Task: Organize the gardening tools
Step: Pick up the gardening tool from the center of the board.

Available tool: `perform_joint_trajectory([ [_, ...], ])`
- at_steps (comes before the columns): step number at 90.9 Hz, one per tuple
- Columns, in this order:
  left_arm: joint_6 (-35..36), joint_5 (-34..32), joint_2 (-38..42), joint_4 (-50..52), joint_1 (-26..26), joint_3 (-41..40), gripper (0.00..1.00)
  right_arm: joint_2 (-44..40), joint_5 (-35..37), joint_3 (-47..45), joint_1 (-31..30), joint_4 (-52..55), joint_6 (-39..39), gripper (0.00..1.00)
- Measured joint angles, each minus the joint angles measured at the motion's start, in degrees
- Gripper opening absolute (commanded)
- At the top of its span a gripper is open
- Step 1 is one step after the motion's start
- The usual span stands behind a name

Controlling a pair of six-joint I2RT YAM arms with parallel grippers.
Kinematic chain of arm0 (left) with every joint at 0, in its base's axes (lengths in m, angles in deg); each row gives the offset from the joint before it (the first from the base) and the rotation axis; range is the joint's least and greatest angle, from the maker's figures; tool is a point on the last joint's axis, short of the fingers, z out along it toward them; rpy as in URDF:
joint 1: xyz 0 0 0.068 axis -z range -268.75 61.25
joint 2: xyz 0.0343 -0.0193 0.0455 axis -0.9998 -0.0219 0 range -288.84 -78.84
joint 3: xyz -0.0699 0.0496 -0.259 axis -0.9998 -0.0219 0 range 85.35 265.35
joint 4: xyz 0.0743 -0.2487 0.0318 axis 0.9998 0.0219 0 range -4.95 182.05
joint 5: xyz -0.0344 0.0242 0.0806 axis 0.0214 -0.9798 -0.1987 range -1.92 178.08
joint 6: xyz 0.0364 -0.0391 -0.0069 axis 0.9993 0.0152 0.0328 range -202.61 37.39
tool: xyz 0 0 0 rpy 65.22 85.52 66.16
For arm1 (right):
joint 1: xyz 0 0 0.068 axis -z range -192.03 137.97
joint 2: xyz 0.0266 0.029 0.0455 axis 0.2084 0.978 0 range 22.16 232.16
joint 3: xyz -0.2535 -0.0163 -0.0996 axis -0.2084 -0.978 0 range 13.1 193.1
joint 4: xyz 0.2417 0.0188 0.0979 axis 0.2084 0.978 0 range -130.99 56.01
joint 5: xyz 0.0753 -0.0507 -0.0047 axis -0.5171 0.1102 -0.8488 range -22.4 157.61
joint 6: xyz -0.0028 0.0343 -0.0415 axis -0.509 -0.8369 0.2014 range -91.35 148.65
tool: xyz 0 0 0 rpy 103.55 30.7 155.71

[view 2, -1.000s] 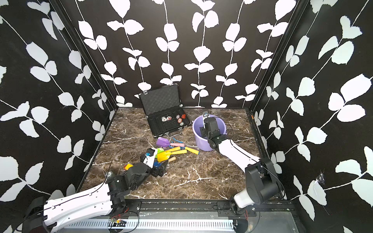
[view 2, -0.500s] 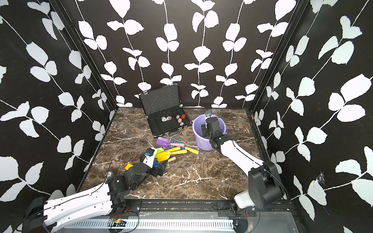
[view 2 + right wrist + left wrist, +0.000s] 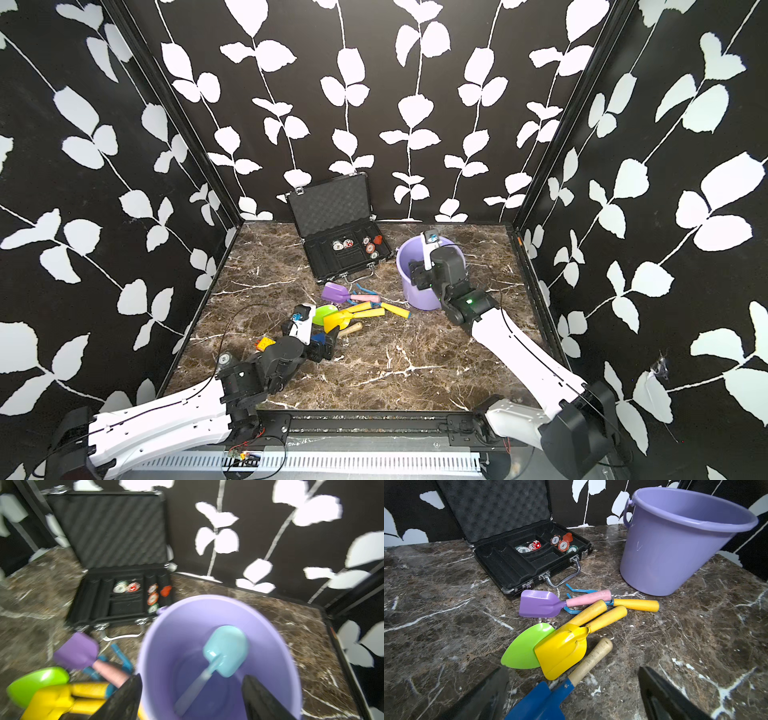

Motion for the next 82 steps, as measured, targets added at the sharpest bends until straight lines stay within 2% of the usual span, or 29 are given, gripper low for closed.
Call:
perform_joint_trajectory([
  [22, -5.64, -5.84, 5.62, 3.48, 0.00, -2.05, 0.99, 4.46, 0.59, 0.96, -11.76, 4.63, 0.15, 0.75],
  [42, -10.73, -10.10, 13.09, 8.22, 0.00, -5.05, 0.99, 18.43, -3.43, 5.77, -20.15, 6.45, 0.61, 0.73],
  [66, -13.42, -12.33, 23.78, 13.11, 0.00, -8.17, 0.99, 33.05, -10.78, 12.04, -22.86, 7.23, 1.55, 0.72],
  [82, -13.66, -13.16, 27.45, 15.17, 0.00, -8.31, 0.99, 36.74, -13.22, 13.99, -22.86, 7.13, 1.60, 0.73],
])
